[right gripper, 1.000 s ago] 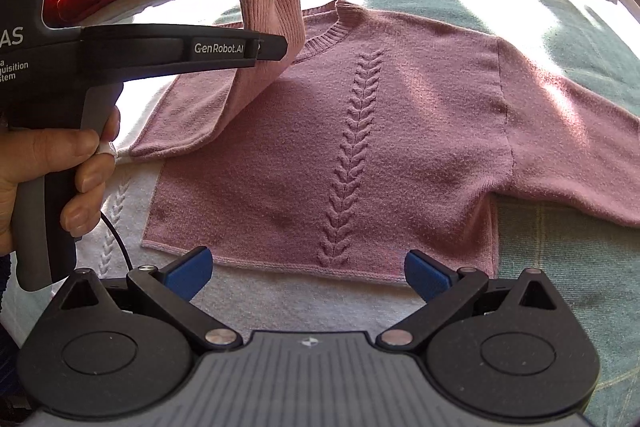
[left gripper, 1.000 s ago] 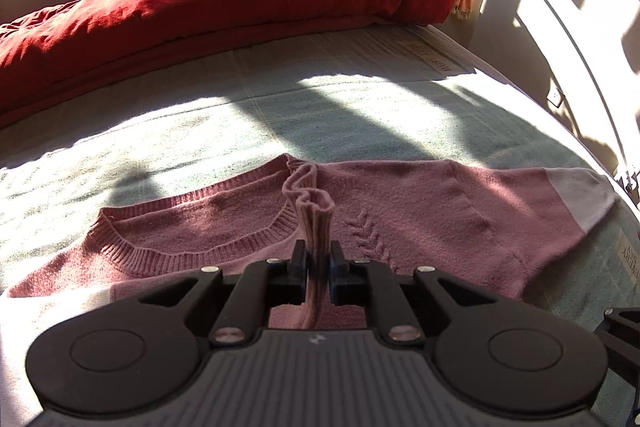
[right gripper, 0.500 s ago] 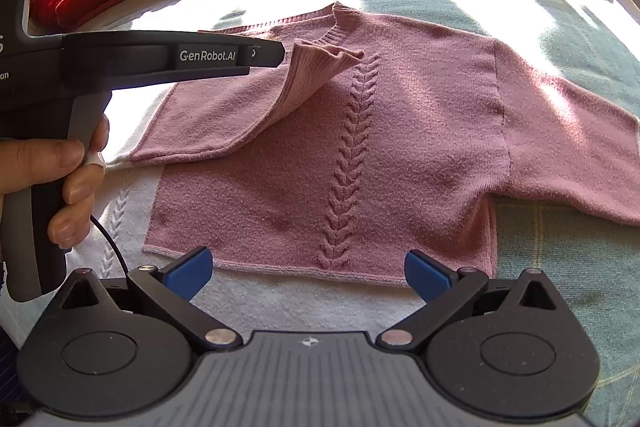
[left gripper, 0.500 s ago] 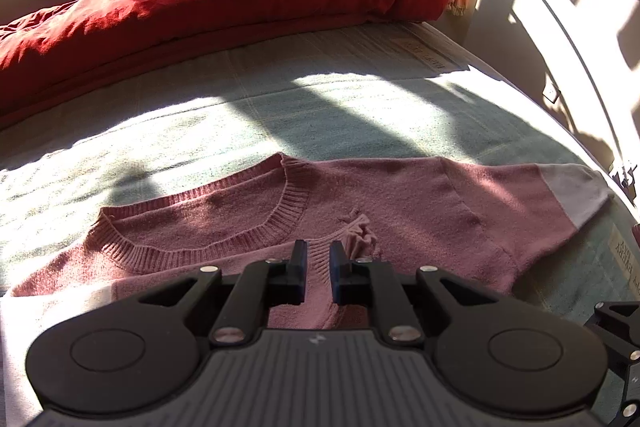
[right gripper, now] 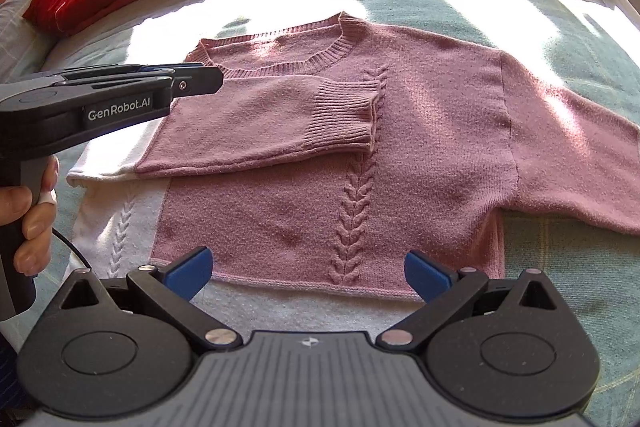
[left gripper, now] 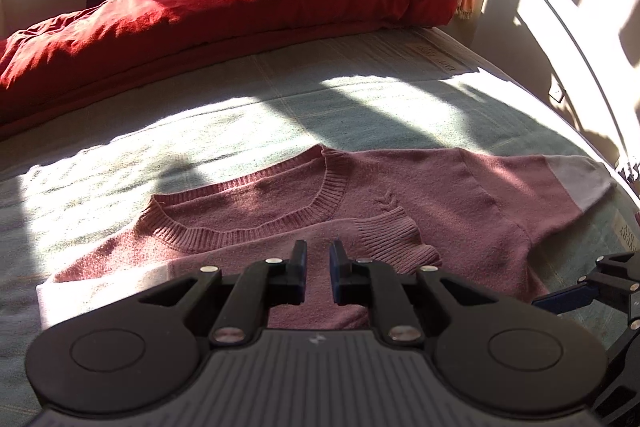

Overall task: Fold clothes
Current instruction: 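Lower the pink cuff onto the sweater body and open the left gripper, then withdraw the open left gripper while the right gripper closes on the pink cuff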

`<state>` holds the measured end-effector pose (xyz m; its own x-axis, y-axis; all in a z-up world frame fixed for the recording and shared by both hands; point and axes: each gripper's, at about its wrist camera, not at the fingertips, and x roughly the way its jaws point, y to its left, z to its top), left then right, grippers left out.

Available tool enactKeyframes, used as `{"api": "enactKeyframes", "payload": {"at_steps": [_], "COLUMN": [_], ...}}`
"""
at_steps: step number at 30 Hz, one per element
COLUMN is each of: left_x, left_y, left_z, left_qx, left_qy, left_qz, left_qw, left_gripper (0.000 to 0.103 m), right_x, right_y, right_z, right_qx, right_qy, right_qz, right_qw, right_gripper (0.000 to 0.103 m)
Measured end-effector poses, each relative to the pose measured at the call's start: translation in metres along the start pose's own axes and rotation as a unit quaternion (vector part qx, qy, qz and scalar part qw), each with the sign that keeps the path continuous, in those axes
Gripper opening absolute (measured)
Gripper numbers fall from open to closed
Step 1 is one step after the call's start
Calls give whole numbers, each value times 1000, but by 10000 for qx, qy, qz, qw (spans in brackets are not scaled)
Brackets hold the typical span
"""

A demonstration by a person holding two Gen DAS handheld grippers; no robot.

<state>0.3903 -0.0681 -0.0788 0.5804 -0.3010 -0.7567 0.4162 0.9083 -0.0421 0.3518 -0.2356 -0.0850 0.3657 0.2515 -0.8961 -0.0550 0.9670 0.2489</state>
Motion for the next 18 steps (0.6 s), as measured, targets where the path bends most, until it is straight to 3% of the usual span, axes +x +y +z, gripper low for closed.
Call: {"api": "enactKeyframes", "payload": {"at_steps": [11, 18], "left_x": [-33, -32], "left_y": [75, 110], "left_z": [-82, -105], "left_qx": [-432, -907], "left_qy": [957, 860], "left_qz": [668, 847], "left_qw": [9922, 9885], "left_gripper": [19, 19], "right_x": [16, 27], "right_y": [30, 59], "right_z": [13, 19], "right_qx": [-143, -403], "right_qy": [102, 165], "right_qz": [162, 169], "right_qw": [9997, 9989], "right_gripper": [103, 103]}}
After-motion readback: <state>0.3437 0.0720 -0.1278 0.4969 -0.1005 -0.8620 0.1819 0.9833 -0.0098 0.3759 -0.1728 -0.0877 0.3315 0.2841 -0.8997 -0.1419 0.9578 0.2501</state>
